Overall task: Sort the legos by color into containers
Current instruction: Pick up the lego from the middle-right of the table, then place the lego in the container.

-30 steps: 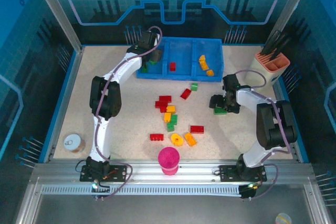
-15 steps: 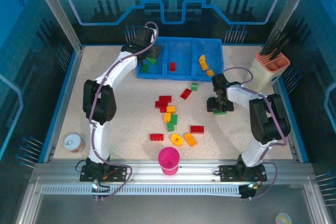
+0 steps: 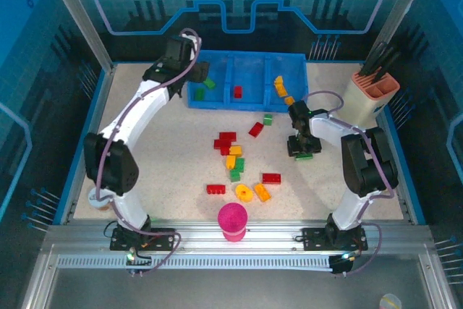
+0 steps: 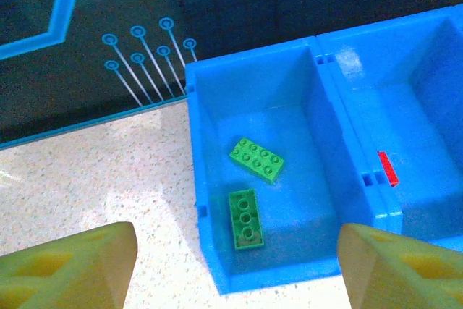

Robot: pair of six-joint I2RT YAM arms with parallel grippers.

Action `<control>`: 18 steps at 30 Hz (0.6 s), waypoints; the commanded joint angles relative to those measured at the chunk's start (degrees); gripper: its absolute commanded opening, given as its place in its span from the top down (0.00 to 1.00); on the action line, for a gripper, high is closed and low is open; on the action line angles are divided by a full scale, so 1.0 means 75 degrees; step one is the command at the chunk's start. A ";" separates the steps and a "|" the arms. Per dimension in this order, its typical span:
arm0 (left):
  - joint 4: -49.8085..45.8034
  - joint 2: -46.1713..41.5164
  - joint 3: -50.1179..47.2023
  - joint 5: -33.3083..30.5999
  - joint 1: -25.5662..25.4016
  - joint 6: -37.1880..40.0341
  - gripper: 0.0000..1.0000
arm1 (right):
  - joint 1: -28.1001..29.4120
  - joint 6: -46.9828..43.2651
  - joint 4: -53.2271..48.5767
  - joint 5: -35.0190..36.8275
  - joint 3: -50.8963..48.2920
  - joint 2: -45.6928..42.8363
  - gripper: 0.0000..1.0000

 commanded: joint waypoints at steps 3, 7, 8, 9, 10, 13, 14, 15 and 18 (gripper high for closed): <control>-0.0298 -0.1700 -0.1170 0.0315 0.0087 -0.0371 0.25 | 0.0080 -0.0357 -0.1224 -0.0220 0.1301 -0.0790 0.52; -0.0505 -0.2901 -0.2342 0.0249 0.0150 -0.0213 0.24 | 0.0351 -0.0734 -0.1596 -0.0352 0.3221 -0.0820 0.53; -0.0476 -0.3180 -0.2660 0.0203 0.0173 -0.0167 0.23 | 0.0467 -0.0872 -0.1635 -0.0350 0.3677 -0.0694 0.53; -0.0397 -0.3510 -0.3012 0.0077 0.0169 -0.0129 0.21 | 0.0601 -0.1024 -0.1699 -0.0334 0.4271 -0.0505 0.53; -0.0360 -0.3798 -0.3256 -0.0111 0.0175 -0.0095 0.20 | 0.0733 -0.1133 -0.1789 -0.0278 0.4887 -0.0256 0.54; -0.0745 -0.4486 -0.3617 -0.0100 0.0382 -0.0362 0.20 | 0.1148 -0.1474 -0.2153 -0.0081 0.6867 0.0729 0.54; -0.0847 -0.4715 -0.3740 -0.0012 0.0441 -0.0375 0.20 | 0.1287 -0.1571 -0.2254 0.0020 0.7595 0.1037 0.54; -0.0928 -0.4963 -0.3903 0.0020 0.0507 -0.0359 0.20 | 0.1428 -0.1706 -0.2365 0.0051 0.8359 0.1487 0.54; -0.0926 -0.5615 -0.4384 0.0145 0.0596 -0.0084 0.19 | 0.1804 -0.2024 -0.2598 0.0034 1.0559 0.2793 0.54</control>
